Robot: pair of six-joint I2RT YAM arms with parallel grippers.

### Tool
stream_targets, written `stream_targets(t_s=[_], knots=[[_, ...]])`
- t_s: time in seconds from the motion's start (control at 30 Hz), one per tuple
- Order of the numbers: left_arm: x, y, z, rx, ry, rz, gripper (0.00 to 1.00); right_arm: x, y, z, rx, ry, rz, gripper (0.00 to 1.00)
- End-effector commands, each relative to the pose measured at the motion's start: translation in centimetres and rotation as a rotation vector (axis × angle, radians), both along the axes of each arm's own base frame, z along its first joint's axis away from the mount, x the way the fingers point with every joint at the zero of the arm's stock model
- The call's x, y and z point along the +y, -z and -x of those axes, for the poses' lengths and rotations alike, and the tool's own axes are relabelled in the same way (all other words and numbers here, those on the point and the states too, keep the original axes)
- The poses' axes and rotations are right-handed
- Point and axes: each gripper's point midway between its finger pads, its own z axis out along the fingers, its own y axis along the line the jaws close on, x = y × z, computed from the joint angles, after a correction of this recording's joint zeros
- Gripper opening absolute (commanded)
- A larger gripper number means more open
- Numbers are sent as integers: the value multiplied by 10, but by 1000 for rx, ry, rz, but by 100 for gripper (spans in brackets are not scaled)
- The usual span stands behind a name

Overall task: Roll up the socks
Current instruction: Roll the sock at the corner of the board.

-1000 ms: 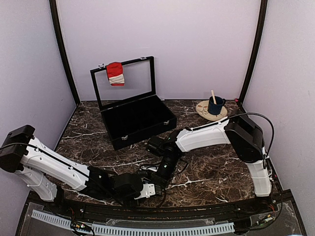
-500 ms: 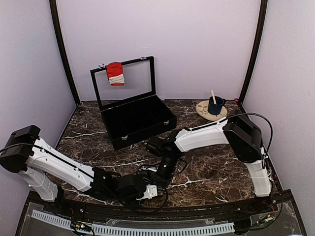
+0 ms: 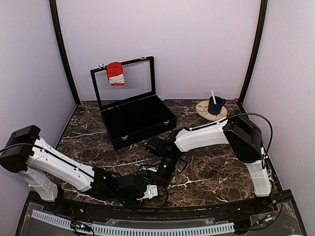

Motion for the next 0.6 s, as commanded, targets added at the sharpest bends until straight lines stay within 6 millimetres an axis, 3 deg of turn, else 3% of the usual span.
stream_targets(t_s=[0.0, 0.2, 0.57], knots=[[6, 15, 14, 85, 9, -42, 0, 1, -2, -5, 0, 14, -15, 7], [8, 17, 18, 120, -4, -47, 0, -1, -3, -7, -1, 28, -18, 15], [10, 17, 21, 199, -57, -31, 0, -5, -15, -18, -14, 91, -61, 20]])
